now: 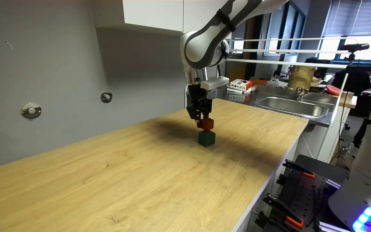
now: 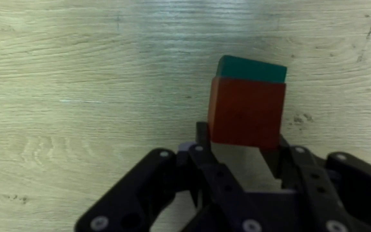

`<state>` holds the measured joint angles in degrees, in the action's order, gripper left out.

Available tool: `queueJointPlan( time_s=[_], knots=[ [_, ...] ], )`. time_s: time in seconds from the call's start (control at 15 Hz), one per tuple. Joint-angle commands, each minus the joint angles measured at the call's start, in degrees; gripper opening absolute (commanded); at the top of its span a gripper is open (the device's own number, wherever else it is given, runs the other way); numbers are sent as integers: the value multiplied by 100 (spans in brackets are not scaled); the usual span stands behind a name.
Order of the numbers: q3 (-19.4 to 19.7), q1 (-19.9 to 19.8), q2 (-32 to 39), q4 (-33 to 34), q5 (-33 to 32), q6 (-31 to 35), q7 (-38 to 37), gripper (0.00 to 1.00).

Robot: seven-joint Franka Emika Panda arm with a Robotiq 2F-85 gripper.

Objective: Stack the toy cubes.

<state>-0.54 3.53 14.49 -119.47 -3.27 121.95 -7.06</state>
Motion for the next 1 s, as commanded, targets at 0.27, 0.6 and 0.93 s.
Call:
queueJointPlan(
  time_s=[0.27,0.6,0.93],
  knots=[
    [-3,71,494,463,-168,-338,-91,19],
    [0,120,532,540,-303,-450,-96,81],
    [1,168,563,551,-421,-474,-92,100]
  ],
)
